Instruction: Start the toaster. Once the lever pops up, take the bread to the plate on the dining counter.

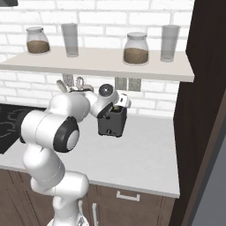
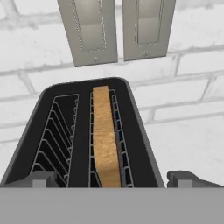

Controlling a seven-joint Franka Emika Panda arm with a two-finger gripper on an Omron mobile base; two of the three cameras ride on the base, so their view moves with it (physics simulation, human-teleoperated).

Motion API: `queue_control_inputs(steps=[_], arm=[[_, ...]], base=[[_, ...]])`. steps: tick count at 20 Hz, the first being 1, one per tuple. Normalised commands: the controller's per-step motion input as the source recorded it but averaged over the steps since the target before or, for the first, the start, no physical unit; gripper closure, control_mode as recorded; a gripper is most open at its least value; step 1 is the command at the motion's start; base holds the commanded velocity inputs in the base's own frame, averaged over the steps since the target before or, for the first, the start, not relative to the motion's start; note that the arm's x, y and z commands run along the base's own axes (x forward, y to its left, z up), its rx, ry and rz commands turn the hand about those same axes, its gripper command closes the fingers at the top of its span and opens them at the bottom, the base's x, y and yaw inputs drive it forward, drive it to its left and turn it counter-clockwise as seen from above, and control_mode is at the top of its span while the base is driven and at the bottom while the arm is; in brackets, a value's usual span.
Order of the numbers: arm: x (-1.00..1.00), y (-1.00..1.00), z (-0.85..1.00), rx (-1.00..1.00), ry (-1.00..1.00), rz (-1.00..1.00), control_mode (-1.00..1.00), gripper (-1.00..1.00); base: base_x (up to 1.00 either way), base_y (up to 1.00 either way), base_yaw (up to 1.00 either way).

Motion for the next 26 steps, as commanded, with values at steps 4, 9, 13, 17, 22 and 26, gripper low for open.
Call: queue_control_inputs(steps=[4,9,13,17,22,26], arm=[[0.07,0.0,-0.03,0.0,0.0,0.0,-1.0,-1.0],[0.0,0.0,-0.07,0.0,0.0,0.0,-1.0,-1.0],[0.01,0.0,-0.02,0.0,0.0,0.0,-1.0,-1.0],[0.12,0.06,0.0,0.0,0.0,0.0,-1.0,-1.0],[0.11,0.12,-0.03,0.0,0.0,0.0,-1.0,-1.0],[0.0,0.0,-0.11,0.0,0.0,0.0,-1.0,-1.0]], base=[[0.0,0.0,0.0],[0.0,0.0,0.0],[0.0,0.0,0.0],[0.0,0.0,0.0],[0.0,0.0,0.0],[0.0,0.0,0.0]])
